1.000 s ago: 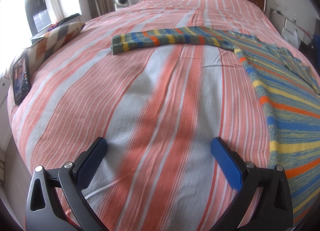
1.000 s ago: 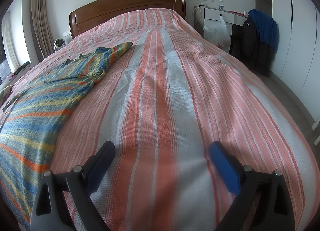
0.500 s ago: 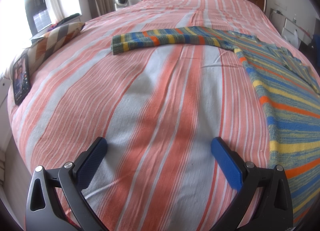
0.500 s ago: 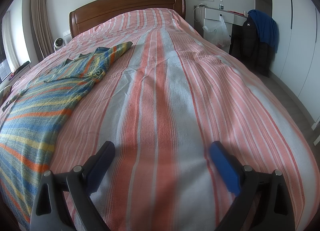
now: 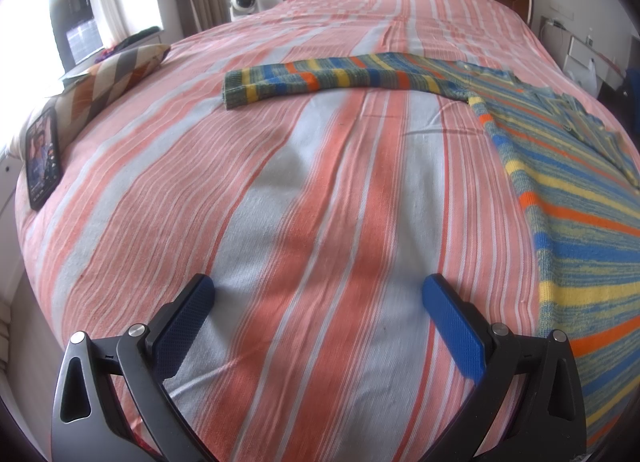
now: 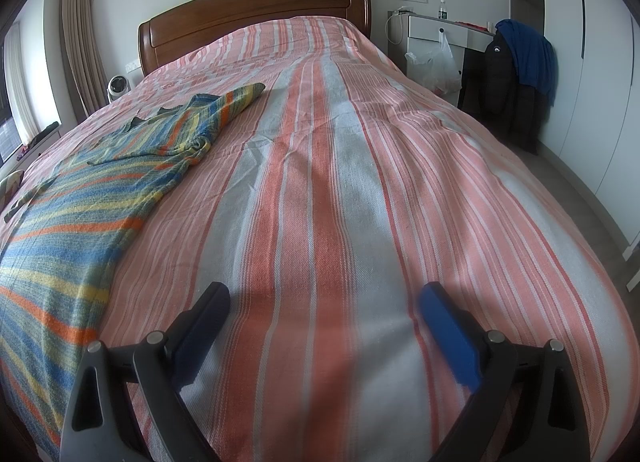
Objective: Fold small clothes
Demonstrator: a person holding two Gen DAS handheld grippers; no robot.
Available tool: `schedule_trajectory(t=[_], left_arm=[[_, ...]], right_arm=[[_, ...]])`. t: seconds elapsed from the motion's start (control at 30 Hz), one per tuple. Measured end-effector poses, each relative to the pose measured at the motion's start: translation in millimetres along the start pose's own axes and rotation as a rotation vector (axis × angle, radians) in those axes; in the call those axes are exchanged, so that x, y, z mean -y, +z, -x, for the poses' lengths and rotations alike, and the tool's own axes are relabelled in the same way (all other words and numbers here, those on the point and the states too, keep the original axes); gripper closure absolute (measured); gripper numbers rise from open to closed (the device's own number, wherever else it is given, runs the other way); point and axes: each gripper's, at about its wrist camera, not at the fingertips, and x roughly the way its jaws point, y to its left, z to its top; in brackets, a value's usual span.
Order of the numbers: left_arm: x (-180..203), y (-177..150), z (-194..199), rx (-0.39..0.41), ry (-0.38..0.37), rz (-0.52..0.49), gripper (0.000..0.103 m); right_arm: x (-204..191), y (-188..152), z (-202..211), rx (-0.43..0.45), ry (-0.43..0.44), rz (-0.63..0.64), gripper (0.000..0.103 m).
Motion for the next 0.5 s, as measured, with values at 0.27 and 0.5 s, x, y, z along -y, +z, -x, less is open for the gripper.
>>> schedule_trajectory(t=[0.27, 0.5], left_arm=[[0.2, 0.0, 0.0, 0.0, 0.0, 0.0, 0.0], [0.6, -0.3, 0.2, 0.001, 0.001, -0.001, 0.0]], right_arm=[[0.0, -0.1, 0.1, 0.0, 0.0, 0.0, 0.008], [0.1, -0.2, 0.1, 0.0, 0.0, 0.0, 0.008]])
